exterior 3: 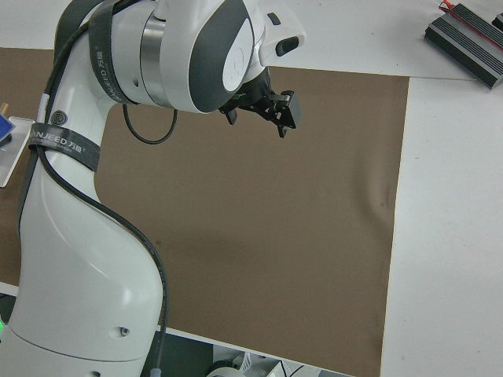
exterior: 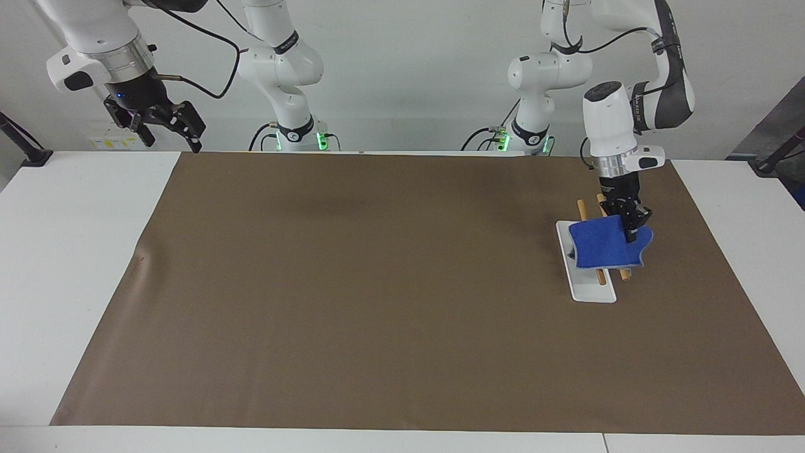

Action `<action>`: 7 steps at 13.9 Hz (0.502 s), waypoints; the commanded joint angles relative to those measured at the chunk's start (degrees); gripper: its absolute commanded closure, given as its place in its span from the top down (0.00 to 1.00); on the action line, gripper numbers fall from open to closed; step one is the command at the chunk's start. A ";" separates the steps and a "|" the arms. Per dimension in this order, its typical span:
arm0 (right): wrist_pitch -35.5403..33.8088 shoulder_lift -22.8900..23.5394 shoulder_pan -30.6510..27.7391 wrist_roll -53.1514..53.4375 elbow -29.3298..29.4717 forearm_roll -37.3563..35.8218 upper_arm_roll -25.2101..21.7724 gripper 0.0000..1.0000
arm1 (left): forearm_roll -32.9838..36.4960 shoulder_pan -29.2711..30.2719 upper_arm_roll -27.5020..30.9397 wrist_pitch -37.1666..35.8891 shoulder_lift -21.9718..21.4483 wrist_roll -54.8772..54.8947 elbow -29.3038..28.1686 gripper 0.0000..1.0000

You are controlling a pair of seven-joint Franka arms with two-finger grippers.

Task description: Right arm passes towel to left arm to hang

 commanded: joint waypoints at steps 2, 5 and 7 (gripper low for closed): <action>0.19 -1.49 -0.45 2.73 -1.72 0.64 0.78 1.00 | -0.09 0.81 -0.25 -0.50 -1.14 -1.14 -0.52 0.92; 0.19 -1.49 -0.45 2.64 -1.72 0.64 0.78 1.00 | -3.07 0.11 -0.25 -3.56 -1.23 -1.14 1.05 1.00; 0.19 -1.49 -0.45 2.64 -1.72 0.64 0.78 1.00 | -3.70 -0.77 -0.95 -6.55 -1.32 -1.06 3.07 1.00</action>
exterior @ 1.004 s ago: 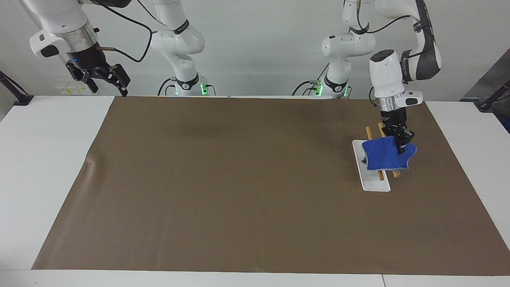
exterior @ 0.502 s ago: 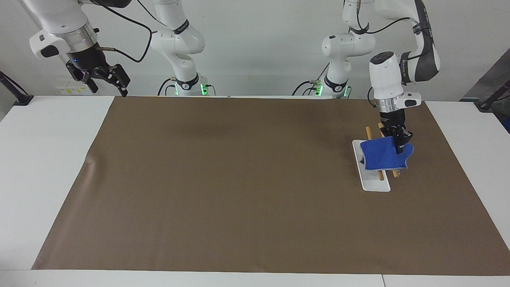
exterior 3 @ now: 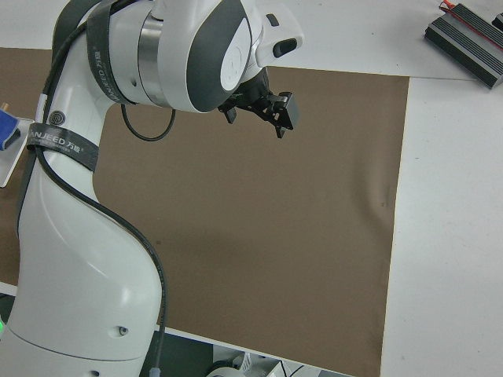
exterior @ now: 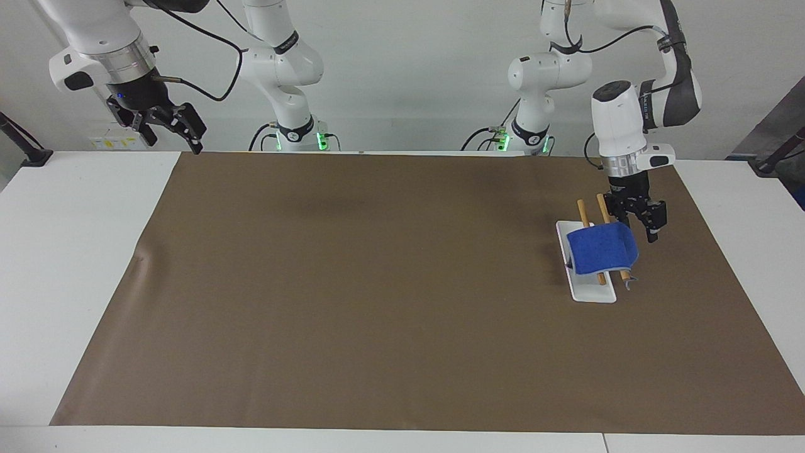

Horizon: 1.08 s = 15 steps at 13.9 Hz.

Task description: Right arm passes towel to left arm to hang

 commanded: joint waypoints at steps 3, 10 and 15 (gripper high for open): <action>0.10 -1.38 -0.49 1.73 -1.62 0.90 0.66 1.00 | -7.54 -8.05 -0.71 -12.84 -1.21 0.38 8.25 1.00; 1.16 -1.30 -0.22 3.67 -1.53 0.64 0.92 1.00 | -21.36 -14.23 -0.36 -22.63 -0.86 13.38 15.65 1.00; 1.42 -2.35 -0.31 3.75 -3.72 0.46 1.19 1.00 | -29.96 -14.49 -0.80 -27.53 1.42 43.37 21.79 1.00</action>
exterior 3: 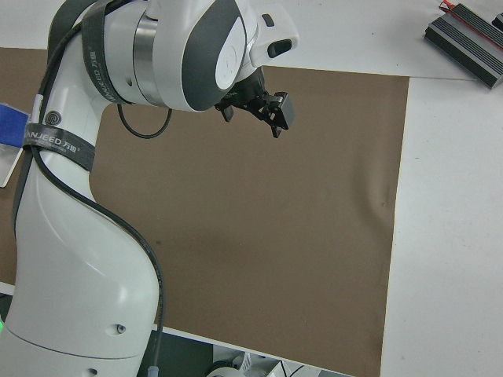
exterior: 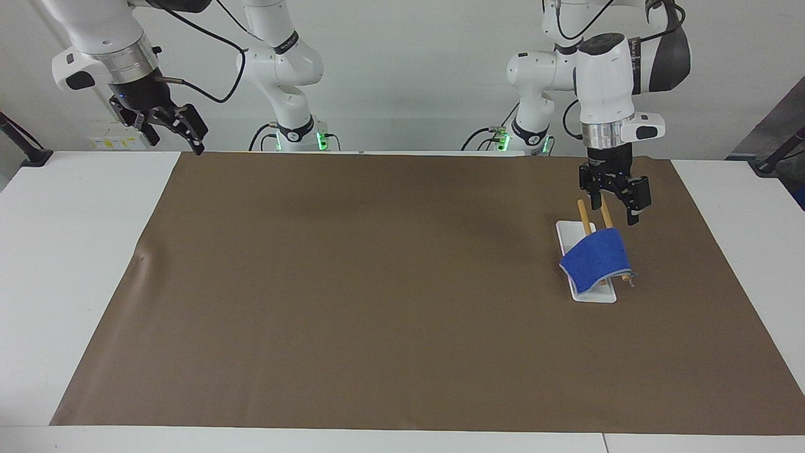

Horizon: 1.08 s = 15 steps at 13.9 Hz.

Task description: Right arm passes towel to left arm to hang

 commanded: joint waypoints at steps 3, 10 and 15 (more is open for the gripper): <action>1.06 -2.70 -0.44 1.06 -4.25 0.42 0.53 1.00 | -11.88 -1.65 0.44 -8.21 4.04 34.45 9.52 1.00; 1.06 -2.53 -0.36 1.32 -3.81 1.04 0.61 1.00 | -20.86 -0.25 0.88 -22.44 9.40 82.19 22.53 1.00; 2.64 -2.70 1.93 1.06 -4.25 -3.18 1.23 1.00 | -23.16 0.81 2.10 -36.23 12.75 109.98 31.59 1.00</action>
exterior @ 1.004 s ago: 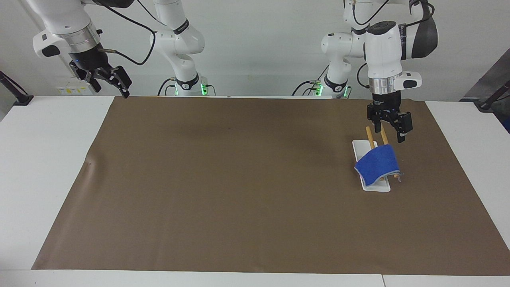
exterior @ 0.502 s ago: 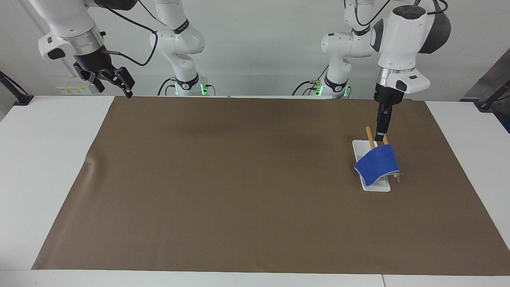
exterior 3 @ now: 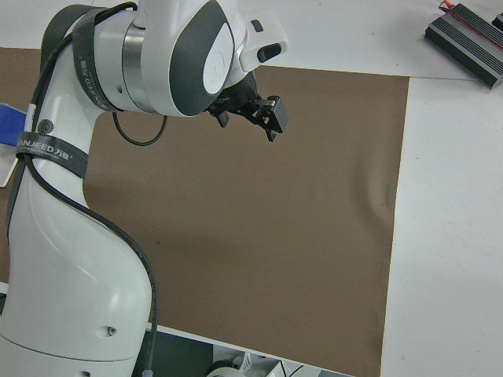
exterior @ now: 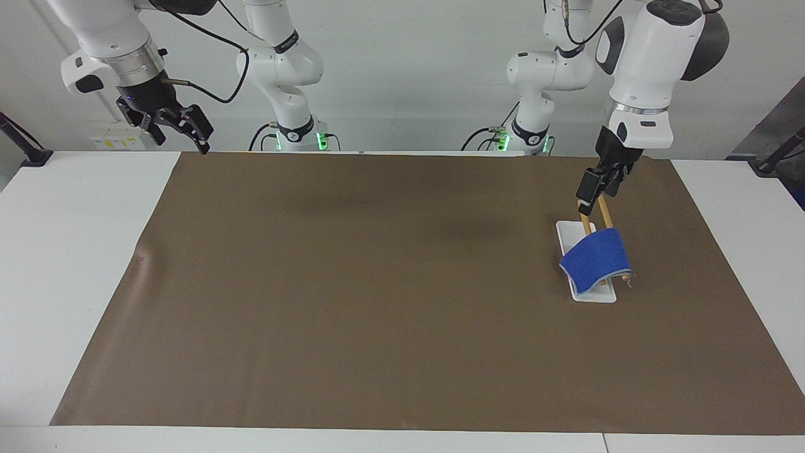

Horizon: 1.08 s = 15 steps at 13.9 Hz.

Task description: Right arm passes towel to left arm to hang

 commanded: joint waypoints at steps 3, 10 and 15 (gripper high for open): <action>1.11 -1.45 0.05 0.79 -1.91 -0.44 0.61 1.00 | 0.30 0.52 1.67 -13.39 5.46 18.46 11.81 1.00; 1.02 -1.97 -0.65 0.61 -1.65 2.29 0.52 1.00 | 0.84 2.54 1.94 -17.56 2.22 25.17 11.32 1.00; 1.55 -3.91 -0.30 -0.09 -1.47 2.11 0.61 1.00 | 0.57 2.62 1.85 -15.97 1.08 25.09 8.85 1.00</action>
